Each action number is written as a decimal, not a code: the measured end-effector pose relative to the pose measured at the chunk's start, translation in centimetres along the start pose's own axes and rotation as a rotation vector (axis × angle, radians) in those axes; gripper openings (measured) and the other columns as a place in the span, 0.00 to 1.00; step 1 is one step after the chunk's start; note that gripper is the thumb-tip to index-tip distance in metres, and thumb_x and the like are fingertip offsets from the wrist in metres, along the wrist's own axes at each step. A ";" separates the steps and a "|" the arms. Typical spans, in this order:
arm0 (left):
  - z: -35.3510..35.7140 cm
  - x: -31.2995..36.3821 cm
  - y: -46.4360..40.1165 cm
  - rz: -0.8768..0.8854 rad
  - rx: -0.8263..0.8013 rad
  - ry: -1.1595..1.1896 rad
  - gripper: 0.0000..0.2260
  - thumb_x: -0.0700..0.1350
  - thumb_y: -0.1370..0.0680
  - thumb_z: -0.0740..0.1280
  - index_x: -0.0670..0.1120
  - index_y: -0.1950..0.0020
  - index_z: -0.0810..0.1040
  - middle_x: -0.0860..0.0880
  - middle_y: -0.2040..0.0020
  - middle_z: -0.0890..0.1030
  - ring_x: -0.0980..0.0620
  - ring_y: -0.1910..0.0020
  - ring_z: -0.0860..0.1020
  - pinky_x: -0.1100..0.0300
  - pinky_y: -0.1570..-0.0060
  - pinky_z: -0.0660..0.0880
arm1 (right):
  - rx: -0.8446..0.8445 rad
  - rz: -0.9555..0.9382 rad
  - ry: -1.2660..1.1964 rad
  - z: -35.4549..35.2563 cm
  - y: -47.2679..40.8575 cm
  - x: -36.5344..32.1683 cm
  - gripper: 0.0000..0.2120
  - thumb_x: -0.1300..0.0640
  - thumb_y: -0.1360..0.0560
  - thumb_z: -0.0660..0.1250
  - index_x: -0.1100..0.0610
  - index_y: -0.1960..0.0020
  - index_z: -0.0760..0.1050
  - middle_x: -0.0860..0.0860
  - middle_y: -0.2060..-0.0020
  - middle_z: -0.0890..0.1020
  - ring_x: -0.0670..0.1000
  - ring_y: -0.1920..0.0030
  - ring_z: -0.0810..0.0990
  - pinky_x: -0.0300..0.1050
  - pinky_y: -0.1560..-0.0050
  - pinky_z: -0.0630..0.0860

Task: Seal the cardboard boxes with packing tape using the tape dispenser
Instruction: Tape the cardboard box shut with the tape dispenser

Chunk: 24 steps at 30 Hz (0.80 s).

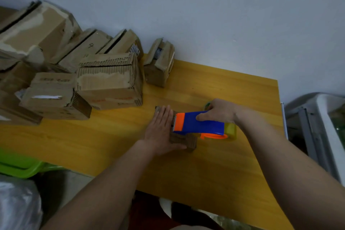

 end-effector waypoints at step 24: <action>-0.1 -0.8 0.2 0.073 -0.025 -0.008 0.47 0.74 0.28 0.55 0.53 0.23 0.33 0.46 0.24 0.28 0.47 0.25 0.29 0.51 0.26 0.35 | -0.083 -0.021 -0.387 3.6 3.0 8.7 0.18 0.44 0.30 0.73 0.57 0.49 0.81 0.53 0.57 0.85 0.52 0.56 0.83 0.45 0.53 0.78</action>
Point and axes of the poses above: each hand's wrist, its own y-axis away from the middle knuckle, its own z-axis out of the palm, x = y × z, the point moved 6 cm from there along -y, towards the middle knuckle
